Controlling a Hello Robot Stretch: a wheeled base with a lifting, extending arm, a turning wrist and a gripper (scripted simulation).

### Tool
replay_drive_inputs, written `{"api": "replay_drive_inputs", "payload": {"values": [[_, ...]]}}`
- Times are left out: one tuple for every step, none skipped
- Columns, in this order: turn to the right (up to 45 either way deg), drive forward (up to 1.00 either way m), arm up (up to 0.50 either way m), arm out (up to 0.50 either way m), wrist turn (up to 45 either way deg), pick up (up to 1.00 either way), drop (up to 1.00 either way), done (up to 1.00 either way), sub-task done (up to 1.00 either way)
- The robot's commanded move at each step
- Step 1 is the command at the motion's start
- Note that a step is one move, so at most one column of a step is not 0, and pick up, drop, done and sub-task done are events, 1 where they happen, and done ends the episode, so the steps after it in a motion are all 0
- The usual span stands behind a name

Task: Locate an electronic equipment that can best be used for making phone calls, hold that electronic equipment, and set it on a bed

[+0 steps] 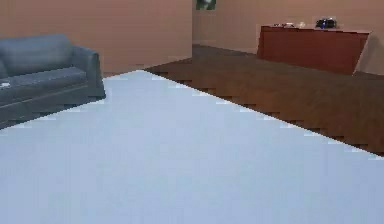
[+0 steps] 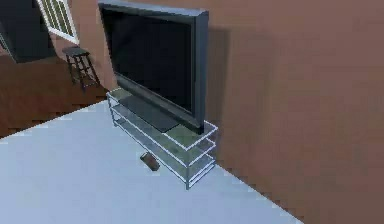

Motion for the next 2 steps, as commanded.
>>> {"api": "replay_drive_inputs", "payload": {"values": [[-27.0, 0.0, 0.0, 0.0, 0.0, 0.0, 0.0, 0.0, 0.0], [0.0, 1.0, 0.0, 0.0, 0.0, 0.0, 0.0, 0.0, 0.0]]}}
